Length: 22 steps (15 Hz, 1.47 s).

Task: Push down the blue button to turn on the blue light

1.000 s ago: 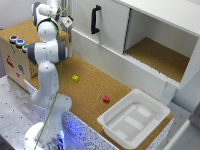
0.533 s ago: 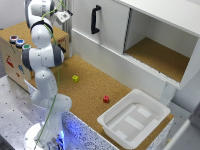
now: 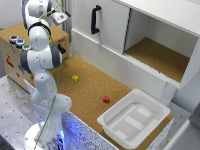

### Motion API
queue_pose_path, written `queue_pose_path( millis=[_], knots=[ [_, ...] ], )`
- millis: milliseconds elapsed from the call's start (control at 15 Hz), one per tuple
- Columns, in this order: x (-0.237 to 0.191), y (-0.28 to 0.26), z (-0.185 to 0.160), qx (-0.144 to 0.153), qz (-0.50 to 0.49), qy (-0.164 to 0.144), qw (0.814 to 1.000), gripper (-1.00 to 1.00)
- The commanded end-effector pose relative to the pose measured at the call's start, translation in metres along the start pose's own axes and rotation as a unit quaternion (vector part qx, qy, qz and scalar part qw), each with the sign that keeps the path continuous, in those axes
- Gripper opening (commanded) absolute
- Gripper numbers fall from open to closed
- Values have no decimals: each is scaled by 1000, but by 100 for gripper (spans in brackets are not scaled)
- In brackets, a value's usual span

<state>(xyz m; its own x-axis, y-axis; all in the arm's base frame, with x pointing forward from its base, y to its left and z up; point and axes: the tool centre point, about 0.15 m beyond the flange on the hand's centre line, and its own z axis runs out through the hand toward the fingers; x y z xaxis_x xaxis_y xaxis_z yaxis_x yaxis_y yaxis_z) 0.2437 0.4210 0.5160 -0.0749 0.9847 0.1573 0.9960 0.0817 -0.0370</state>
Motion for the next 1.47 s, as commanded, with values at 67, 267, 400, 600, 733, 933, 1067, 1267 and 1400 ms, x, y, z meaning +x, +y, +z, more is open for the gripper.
queue_pose_path(
  millis=[67, 267, 400, 600, 733, 933, 1067, 1267, 1400],
  knots=[
    [60, -89, -12, -16, 37, -69, 997, 100],
    [87, -125, 1, 0, 46, -81, 996, 100],
    [98, -133, 9, 13, 42, -72, 996, -100],
    [106, -128, 16, -6, 59, -87, 994, -100],
    [109, -118, 19, -13, 80, -73, 994, -100],
    [115, -110, 23, -24, 93, -56, 994, -100],
    [120, -105, 30, -22, 86, -62, 994, -100],
    [121, -96, 45, -16, 87, -48, 995, -100],
    [121, -92, 50, -17, 90, -41, 995, -100]
  ],
)
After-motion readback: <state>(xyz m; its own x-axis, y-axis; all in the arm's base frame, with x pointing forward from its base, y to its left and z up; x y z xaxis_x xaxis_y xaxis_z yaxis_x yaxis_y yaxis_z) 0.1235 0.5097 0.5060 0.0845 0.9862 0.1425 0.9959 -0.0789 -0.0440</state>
